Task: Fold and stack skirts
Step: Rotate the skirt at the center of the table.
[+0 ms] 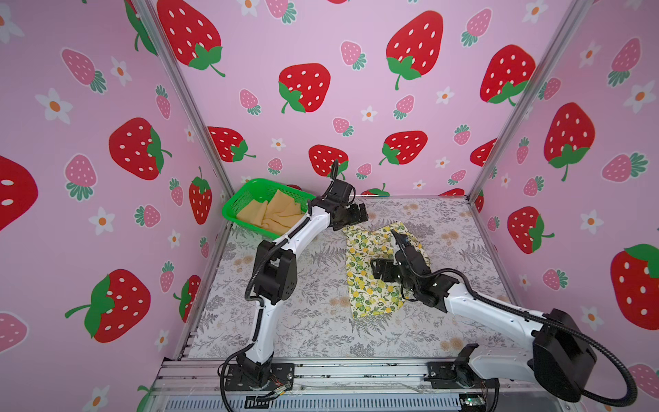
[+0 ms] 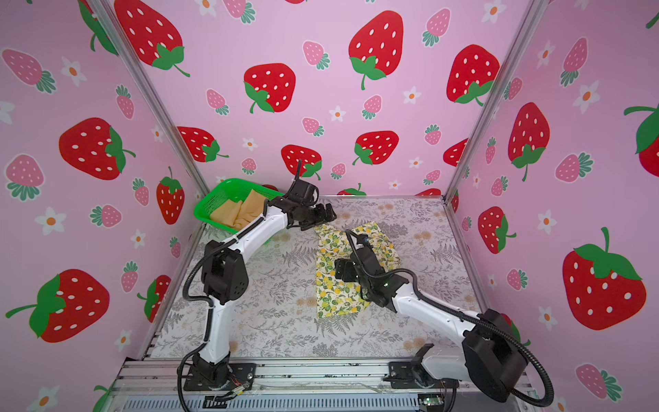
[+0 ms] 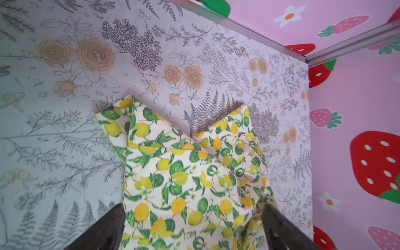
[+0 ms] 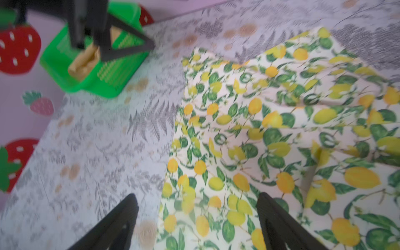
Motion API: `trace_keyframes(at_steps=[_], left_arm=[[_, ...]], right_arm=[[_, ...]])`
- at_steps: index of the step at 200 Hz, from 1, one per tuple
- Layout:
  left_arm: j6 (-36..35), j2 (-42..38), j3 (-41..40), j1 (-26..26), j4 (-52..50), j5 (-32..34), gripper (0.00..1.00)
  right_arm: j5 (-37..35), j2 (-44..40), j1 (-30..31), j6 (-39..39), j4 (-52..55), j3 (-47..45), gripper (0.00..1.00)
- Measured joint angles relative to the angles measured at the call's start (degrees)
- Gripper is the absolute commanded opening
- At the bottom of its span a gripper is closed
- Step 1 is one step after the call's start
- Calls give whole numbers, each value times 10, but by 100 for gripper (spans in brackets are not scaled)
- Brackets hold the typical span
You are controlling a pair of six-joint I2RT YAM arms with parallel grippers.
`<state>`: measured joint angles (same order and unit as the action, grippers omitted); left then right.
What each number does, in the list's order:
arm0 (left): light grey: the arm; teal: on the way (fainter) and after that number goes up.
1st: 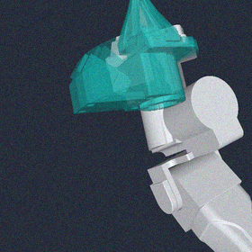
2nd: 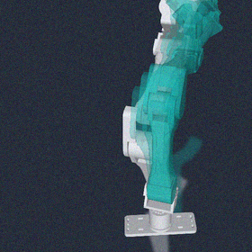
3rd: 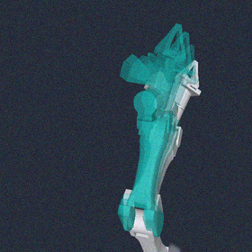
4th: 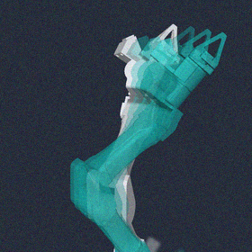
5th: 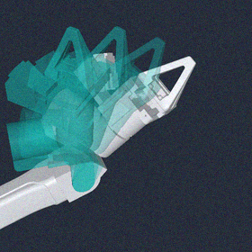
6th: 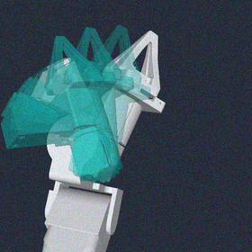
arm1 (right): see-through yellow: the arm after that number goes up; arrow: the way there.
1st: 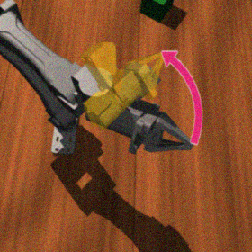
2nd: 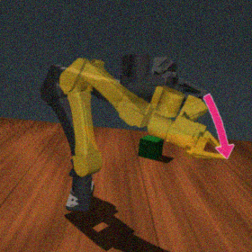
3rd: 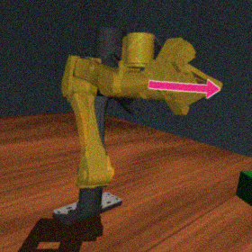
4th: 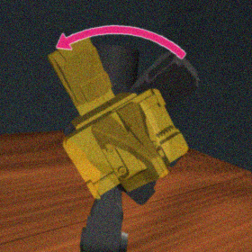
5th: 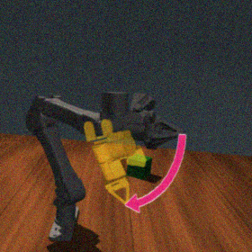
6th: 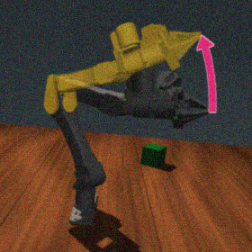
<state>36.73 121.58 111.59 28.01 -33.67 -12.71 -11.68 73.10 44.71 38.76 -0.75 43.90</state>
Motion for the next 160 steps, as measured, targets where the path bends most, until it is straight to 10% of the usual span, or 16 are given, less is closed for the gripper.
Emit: trace_keyframes(at_steps=[70,160], left_arm=[[42,-158,-313,94,111,-24,99],[88,-82,-349,134,183,-42,99]], right_arm=[[8,137,-171,-86,8,55,100],[78,226,-220,-99,-36,22,100]])
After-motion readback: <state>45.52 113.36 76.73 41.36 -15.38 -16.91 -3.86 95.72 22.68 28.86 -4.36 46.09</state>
